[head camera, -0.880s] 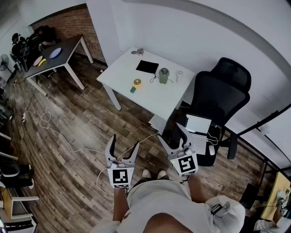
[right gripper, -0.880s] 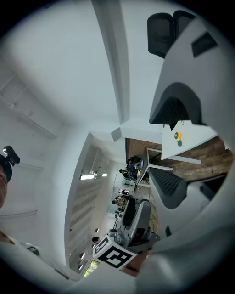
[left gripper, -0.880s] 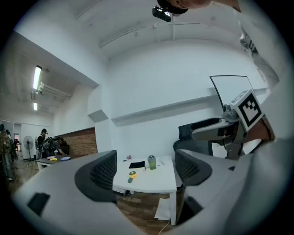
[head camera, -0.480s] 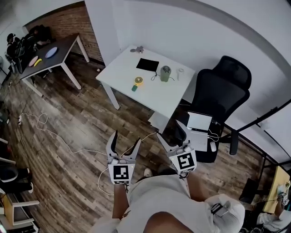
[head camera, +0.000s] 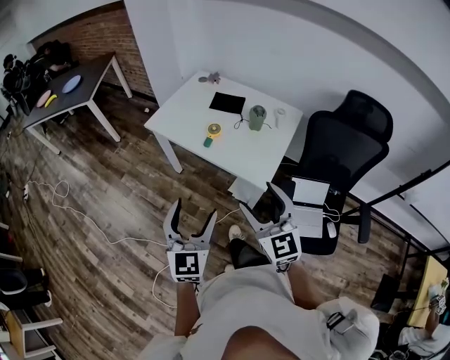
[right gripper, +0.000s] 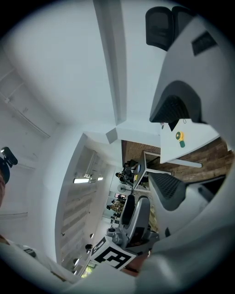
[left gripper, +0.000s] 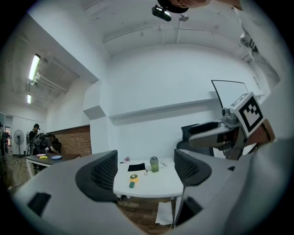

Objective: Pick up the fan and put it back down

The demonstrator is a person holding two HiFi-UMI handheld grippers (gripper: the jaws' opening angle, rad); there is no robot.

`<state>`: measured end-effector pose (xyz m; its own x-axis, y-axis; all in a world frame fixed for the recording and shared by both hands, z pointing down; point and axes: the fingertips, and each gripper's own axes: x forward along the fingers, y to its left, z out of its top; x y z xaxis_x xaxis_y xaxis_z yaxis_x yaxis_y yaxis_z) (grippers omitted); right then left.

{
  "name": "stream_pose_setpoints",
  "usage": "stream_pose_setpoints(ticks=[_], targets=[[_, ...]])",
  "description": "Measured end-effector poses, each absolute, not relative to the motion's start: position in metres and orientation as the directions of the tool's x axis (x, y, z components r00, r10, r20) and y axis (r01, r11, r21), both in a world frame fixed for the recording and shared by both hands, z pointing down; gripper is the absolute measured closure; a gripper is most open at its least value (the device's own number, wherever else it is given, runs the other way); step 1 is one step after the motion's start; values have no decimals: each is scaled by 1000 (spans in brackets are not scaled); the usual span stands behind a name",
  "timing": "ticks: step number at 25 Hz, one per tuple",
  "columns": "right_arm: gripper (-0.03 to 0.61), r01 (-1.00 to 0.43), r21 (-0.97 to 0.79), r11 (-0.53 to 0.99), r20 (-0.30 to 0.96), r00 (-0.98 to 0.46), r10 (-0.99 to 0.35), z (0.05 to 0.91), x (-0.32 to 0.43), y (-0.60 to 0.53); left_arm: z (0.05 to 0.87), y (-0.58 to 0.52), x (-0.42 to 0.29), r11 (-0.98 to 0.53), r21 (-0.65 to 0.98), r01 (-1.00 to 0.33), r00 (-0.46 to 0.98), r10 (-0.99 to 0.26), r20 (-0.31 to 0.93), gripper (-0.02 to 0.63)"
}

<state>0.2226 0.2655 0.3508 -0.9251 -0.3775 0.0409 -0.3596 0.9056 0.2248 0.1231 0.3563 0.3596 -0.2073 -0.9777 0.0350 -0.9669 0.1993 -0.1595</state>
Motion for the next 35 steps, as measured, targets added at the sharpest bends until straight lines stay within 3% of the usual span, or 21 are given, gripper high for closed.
stream_pose_setpoints(ticks=[35], targets=[[247, -315, 190, 930, 60, -942, -331, 358, 72, 30, 355, 119, -15, 222, -181, -958, -235, -971, 52, 236]])
